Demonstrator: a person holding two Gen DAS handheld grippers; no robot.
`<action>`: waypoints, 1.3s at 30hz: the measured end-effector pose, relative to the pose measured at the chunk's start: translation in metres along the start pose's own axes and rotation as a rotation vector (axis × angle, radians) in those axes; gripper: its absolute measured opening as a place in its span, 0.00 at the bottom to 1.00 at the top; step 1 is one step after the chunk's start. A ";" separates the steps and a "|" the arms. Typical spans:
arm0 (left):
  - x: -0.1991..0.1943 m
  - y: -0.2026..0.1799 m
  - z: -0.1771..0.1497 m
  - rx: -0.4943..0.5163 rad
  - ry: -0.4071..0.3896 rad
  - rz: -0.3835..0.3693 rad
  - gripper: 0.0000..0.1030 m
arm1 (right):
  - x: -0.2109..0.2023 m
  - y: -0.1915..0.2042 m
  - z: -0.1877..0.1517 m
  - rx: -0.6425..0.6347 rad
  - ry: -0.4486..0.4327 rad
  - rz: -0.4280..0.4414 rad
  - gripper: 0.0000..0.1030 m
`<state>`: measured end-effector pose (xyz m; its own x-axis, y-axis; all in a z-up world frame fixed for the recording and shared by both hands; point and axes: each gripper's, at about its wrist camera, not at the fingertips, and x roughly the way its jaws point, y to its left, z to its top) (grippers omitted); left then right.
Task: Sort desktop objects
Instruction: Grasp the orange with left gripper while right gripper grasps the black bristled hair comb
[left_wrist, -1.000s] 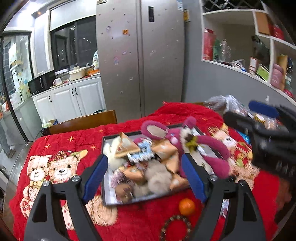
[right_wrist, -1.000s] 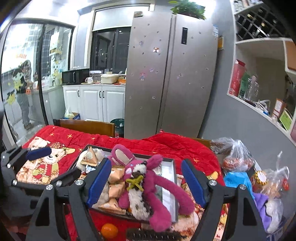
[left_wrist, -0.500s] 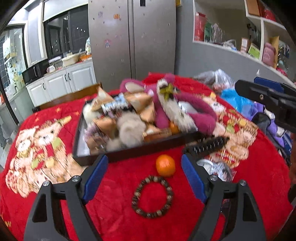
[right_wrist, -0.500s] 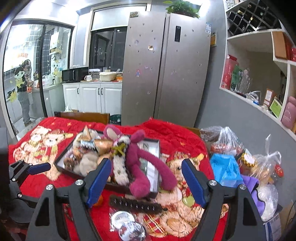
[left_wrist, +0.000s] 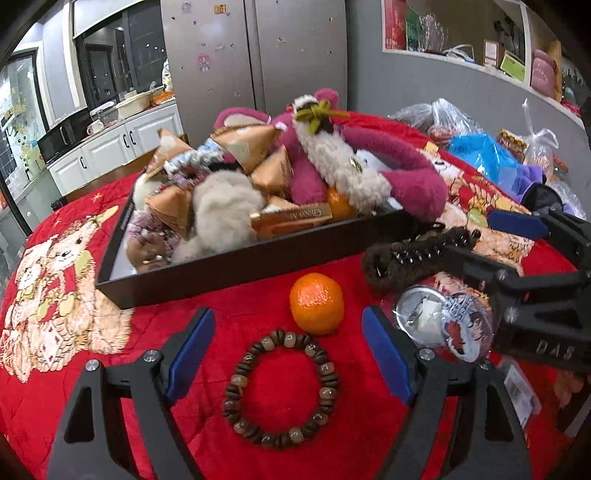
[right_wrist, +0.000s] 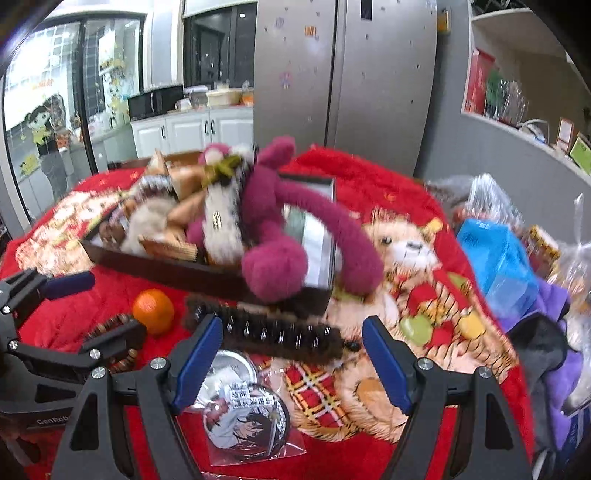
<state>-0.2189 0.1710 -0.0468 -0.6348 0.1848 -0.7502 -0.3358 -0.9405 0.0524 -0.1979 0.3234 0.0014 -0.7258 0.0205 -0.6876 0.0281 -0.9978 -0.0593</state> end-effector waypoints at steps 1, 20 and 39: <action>0.003 -0.001 0.000 0.004 0.003 0.002 0.80 | 0.004 0.001 -0.002 0.004 0.015 0.007 0.78; 0.034 -0.004 0.000 0.031 0.067 -0.009 0.80 | 0.030 0.014 -0.007 0.018 0.056 0.058 0.84; 0.033 -0.004 -0.002 0.050 0.067 -0.064 0.55 | 0.054 0.009 -0.010 0.156 0.150 0.053 0.86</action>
<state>-0.2376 0.1805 -0.0731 -0.5635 0.2225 -0.7956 -0.4089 -0.9119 0.0346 -0.2303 0.3166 -0.0433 -0.6156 -0.0346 -0.7873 -0.0514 -0.9951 0.0840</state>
